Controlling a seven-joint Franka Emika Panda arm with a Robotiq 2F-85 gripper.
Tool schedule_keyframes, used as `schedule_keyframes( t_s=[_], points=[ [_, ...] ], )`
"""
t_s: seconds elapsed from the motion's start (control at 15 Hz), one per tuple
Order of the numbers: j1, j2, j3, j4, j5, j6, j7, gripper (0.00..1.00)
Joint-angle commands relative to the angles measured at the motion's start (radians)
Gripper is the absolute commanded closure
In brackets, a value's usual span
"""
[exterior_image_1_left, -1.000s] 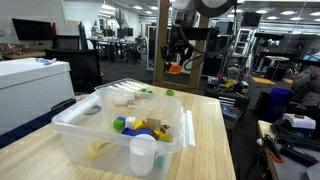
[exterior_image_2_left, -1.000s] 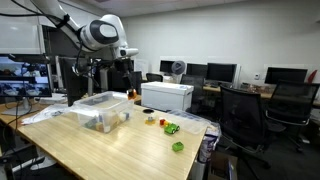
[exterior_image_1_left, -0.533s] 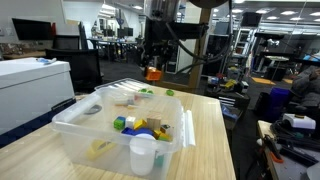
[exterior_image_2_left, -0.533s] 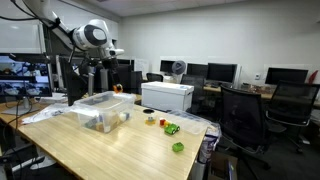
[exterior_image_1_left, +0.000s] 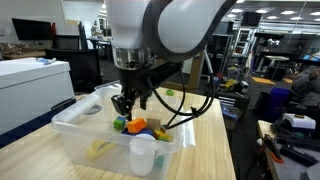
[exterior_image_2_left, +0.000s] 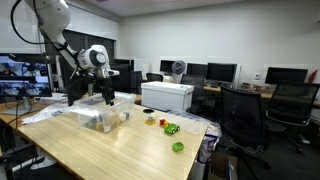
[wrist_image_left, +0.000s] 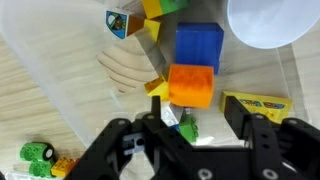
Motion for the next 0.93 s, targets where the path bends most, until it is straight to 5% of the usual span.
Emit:
schedule_keyframes(
  t_s=[0.0, 0.4, 0.87],
  points=[
    [0.042, 0.062, -0.042, 0.068, -0.017, -0.054, -0.046, 0.05],
    [0.057, -0.054, -0.055, 0.06, -0.002, -0.057, -0.04, 0.0],
    [-0.073, -0.202, -0.123, 0.025, 0.035, -0.041, -0.008, 0.0]
  ],
)
